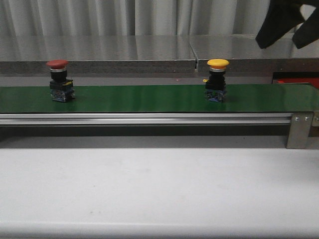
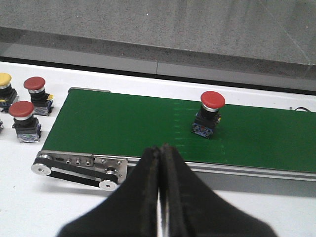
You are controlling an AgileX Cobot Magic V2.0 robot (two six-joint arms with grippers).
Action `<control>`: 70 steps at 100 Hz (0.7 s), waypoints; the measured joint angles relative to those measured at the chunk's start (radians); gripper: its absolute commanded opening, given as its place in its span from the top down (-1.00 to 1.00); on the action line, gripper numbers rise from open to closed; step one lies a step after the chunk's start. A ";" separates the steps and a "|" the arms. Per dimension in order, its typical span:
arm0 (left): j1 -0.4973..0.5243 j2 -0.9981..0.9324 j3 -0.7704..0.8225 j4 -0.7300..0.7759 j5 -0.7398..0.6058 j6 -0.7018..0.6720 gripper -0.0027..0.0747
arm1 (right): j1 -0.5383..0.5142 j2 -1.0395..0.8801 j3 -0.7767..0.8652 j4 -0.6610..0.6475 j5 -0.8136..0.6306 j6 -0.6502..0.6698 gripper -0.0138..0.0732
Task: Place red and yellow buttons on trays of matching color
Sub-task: 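Lower the right gripper onto the yellow button on the belt and grasp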
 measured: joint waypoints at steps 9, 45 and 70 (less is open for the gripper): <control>0.000 0.000 0.000 0.000 0.000 0.000 0.98 | 0.000 0.066 -0.051 0.000 0.022 -0.007 -0.66; 0.000 0.000 0.000 0.000 0.000 0.000 0.98 | 0.000 0.214 -0.174 0.000 0.067 -0.049 -0.66; 0.000 0.000 0.000 0.000 0.000 0.000 0.98 | 0.002 0.296 -0.254 0.000 0.072 -0.066 -0.66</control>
